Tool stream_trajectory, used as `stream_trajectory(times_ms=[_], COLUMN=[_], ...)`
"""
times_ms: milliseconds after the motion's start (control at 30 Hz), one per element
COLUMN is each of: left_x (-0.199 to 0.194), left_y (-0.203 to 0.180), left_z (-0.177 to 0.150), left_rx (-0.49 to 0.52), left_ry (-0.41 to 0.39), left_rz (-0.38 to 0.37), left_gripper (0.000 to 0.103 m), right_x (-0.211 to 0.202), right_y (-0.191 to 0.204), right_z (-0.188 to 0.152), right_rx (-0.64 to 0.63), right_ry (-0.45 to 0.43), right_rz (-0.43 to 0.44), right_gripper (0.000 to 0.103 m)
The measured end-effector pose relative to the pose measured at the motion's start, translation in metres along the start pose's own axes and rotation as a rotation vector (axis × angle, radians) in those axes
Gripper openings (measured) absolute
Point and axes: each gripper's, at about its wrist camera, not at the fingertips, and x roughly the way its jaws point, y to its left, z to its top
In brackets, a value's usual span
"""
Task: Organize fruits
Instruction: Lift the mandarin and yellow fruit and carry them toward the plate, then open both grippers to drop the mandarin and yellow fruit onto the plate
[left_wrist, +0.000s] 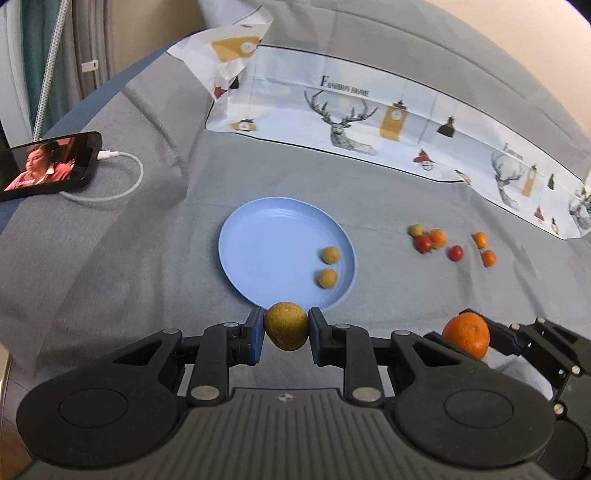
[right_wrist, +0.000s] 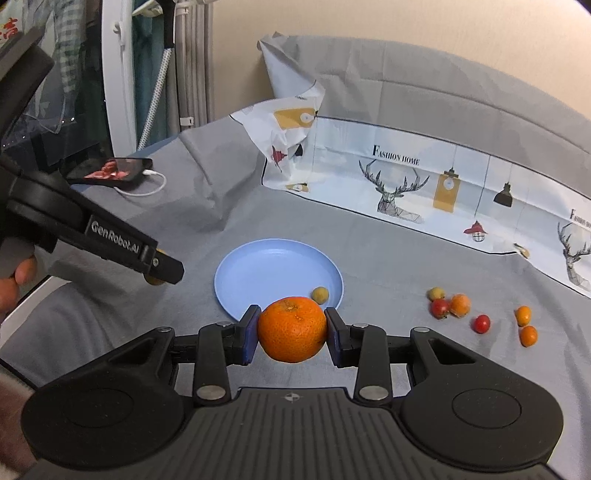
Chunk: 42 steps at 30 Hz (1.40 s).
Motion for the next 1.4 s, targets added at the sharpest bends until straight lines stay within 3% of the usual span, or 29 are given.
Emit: stream_trajectory(times_ms=[400, 667, 933, 967, 1000, 1033, 1067, 1133, 1300, 1400], left_x=[0.112, 0.181, 0.214, 0.211, 0.205, 0.197, 0.188, 0.165, 0.115, 0.087], left_y=[0.002, 0.003, 0.01, 0.011, 0.011, 0.011, 0.01, 0.007, -0.001, -0.002], left_z=[0.052, 0.072, 0.079, 0.081, 0.082, 0.083, 0.083, 0.078, 0.044, 0.018], left_rx=[0.039, 0.065, 0.094, 0.094, 0.094, 0.094, 0.095, 0.107, 0.106, 0.083], left_ry=[0.114, 0.163, 0.207, 0.2, 0.183, 0.16, 0.127, 0.068, 0.08, 0.09], left_rz=[0.082, 0.123, 0.156, 0.151, 0.147, 0.148, 0.151, 0.147, 0.15, 0.17], left_gripper=[0.027, 0.027, 0.029, 0.04, 0.065, 0.092, 0.101, 0.103, 0.103, 0.103], right_x=[0.111, 0.172, 0.211, 0.212, 0.212, 0.212, 0.208, 0.197, 0.152, 0.118], right_y=[-0.027, 0.001, 0.003, 0.003, 0.003, 0.003, 0.002, 0.0, -0.014, -0.028], right_z=[0.015, 0.021, 0.02, 0.022, 0.024, 0.027, 0.029, 0.031, 0.017, 0.001], right_rx=[0.028, -0.018, -0.056, -0.06, -0.062, -0.064, -0.068, -0.075, -0.017, 0.028], right_ry=[0.117, 0.158, 0.19, 0.183, 0.176, 0.169, 0.162, 0.147, 0.2, 0.236], right_rz=[0.041, 0.046, 0.081, 0.089, 0.094, 0.093, 0.086, 0.068, 0.048, 0.043], right_gripper=[0.038, 0.039, 0.039, 0.039, 0.041, 0.05, 0.056, 0.077, 0.091, 0.093])
